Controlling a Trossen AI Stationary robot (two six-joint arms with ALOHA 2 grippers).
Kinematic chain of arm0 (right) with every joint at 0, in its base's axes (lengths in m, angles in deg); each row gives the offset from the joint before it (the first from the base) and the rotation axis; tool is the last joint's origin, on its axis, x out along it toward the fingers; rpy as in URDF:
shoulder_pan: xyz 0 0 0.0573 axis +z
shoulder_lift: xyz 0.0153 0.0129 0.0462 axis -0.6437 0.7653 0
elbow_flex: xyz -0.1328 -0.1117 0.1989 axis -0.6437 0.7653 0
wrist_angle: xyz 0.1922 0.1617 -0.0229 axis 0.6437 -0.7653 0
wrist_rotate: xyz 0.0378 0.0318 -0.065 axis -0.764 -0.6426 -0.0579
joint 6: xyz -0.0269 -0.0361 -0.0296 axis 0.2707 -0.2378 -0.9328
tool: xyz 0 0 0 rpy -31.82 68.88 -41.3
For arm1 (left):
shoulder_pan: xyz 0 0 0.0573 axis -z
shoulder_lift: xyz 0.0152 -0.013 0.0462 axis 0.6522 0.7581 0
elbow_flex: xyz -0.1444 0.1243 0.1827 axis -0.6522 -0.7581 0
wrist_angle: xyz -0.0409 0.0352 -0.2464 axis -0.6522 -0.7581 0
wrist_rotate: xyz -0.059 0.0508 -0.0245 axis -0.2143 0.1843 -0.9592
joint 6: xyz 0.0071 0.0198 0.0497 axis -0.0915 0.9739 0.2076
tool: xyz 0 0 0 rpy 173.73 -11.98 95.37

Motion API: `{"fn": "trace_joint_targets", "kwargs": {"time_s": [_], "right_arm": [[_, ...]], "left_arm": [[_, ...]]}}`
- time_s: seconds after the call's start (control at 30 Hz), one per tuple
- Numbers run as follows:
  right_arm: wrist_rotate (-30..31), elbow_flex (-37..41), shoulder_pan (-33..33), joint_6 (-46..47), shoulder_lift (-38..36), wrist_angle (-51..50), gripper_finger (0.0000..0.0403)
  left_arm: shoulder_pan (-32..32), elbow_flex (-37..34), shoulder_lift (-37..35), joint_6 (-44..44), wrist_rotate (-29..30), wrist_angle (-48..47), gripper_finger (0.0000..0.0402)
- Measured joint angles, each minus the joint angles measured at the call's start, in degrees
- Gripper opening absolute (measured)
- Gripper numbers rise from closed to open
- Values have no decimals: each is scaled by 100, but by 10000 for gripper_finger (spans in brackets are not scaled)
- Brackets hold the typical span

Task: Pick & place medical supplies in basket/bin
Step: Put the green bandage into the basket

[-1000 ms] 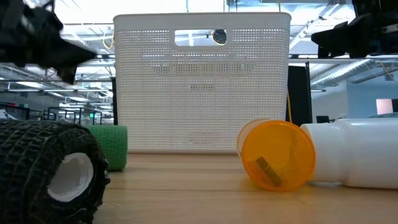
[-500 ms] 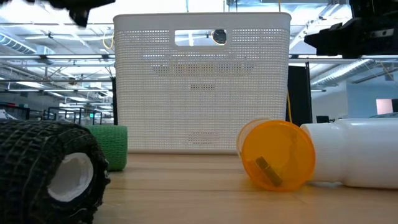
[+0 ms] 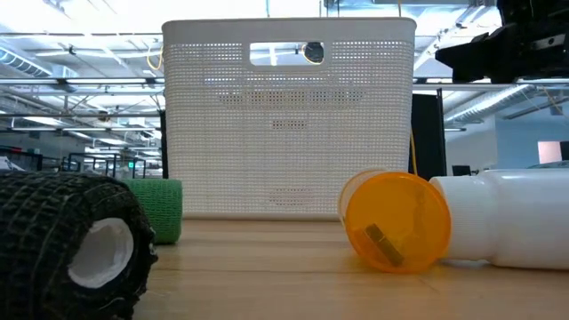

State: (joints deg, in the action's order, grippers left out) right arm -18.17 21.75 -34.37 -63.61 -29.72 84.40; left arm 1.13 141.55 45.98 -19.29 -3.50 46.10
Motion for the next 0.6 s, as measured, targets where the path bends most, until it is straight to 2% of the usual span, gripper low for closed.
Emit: {"fn": "trace_joint_targets", "kwargs": {"time_s": [0.13,0.23,0.33,0.6], "right_arm": [[-2,0,0,166,-4,5,0],[-2,0,0,356,-4,57,0],[-3,-2,2,360,-4,128,0],[-2,-2,0,29,-1,208,0]], "left_arm": [[9,55,675,-371,-807,128,7],[-6,59,1032,-836,-1251,137,36],[-6,59,1206,-870,-1740,117,88],[-345,59,1219,-1548,-2119,120,267]]}}
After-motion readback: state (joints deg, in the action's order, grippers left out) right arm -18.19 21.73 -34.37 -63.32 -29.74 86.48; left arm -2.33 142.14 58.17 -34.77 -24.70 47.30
